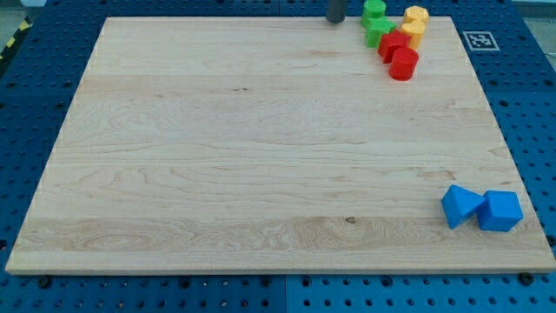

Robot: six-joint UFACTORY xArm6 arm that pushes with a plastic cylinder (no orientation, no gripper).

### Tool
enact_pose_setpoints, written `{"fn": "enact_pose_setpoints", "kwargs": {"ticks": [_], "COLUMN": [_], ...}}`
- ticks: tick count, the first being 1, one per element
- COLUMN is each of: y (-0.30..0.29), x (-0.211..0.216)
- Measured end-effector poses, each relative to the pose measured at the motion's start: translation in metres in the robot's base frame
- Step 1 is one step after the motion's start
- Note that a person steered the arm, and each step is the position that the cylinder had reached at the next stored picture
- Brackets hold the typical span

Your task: Tap the left side of the green star

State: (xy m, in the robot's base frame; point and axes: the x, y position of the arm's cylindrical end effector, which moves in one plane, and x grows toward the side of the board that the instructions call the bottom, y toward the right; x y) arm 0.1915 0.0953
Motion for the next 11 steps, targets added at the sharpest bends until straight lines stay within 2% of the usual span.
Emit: {"fn": "enact_pose_setpoints", "kwargs": {"ticks": [5, 7, 11], "y": [0.010, 0.013, 0.027], "x": [0.003, 0.031, 0.028]}}
